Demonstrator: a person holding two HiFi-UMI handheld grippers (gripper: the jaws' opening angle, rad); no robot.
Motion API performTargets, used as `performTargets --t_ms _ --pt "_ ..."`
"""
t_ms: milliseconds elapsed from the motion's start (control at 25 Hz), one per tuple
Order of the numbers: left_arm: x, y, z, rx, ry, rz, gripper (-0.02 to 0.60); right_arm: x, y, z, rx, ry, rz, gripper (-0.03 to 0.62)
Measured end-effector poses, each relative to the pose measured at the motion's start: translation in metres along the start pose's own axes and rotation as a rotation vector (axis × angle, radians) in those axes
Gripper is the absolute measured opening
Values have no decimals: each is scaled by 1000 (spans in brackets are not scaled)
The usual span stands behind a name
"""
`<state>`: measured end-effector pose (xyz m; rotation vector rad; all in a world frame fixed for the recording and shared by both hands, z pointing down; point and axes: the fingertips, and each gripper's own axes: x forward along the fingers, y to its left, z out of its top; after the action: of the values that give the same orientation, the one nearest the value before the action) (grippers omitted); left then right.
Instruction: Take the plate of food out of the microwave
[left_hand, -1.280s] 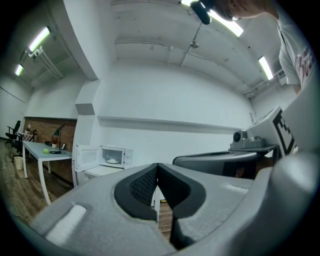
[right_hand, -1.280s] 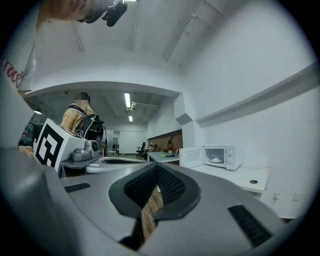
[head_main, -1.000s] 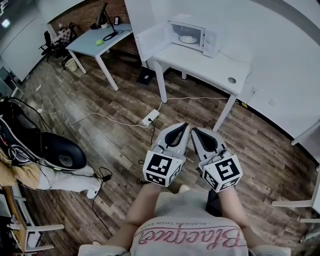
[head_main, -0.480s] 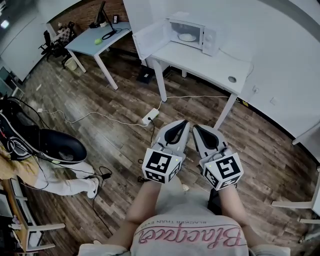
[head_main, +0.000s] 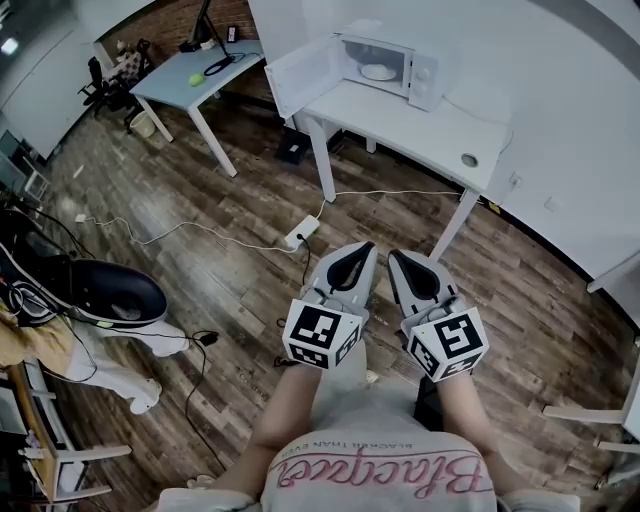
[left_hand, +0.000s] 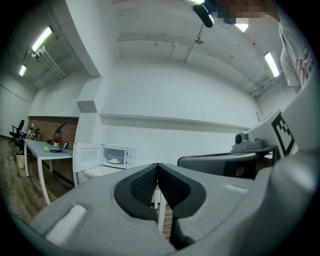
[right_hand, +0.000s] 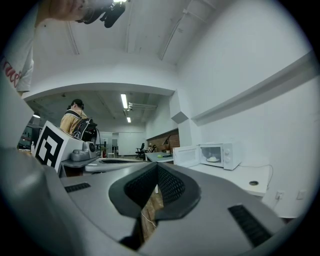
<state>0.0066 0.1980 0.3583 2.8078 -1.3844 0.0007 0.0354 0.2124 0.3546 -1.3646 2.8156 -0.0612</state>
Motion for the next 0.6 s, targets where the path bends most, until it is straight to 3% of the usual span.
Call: performTargets --t_ms 600 --pt "62 43 15 24 -28 -18 6 54 -50 8 28 -14 -31 5"
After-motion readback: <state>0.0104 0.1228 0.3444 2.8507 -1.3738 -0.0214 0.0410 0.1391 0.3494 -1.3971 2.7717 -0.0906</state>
